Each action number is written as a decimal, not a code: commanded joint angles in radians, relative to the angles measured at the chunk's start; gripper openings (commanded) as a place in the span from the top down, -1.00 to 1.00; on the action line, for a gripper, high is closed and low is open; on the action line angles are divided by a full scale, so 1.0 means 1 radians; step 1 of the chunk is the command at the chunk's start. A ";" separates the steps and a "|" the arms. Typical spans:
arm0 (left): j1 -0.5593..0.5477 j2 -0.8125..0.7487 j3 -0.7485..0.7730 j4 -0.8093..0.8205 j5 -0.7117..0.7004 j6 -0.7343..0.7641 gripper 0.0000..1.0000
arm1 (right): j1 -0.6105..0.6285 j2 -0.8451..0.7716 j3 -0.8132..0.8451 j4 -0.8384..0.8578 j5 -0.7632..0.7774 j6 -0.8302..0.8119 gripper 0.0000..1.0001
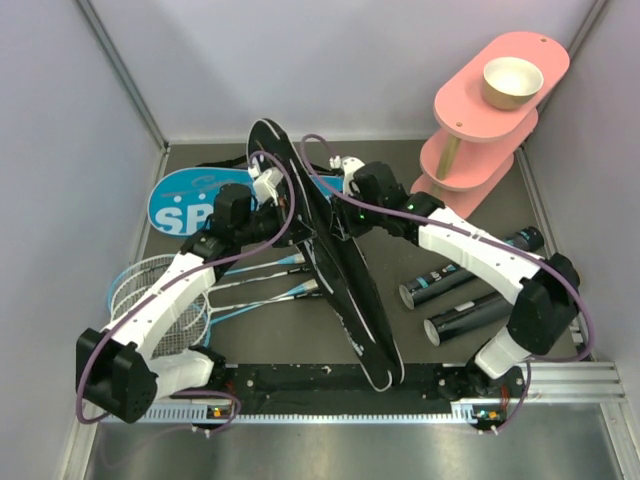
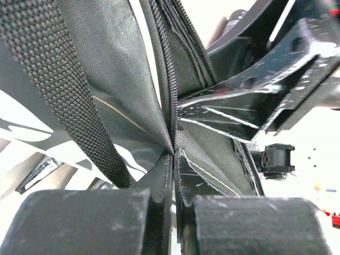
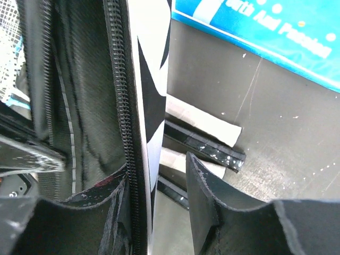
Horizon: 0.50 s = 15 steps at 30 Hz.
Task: Pack up the badminton gear
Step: Open the racket bag at the center of the board.
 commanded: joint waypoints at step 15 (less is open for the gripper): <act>-0.038 -0.068 0.033 0.096 0.108 0.019 1.00 | 0.005 -0.010 -0.067 0.158 0.221 0.131 1.00</act>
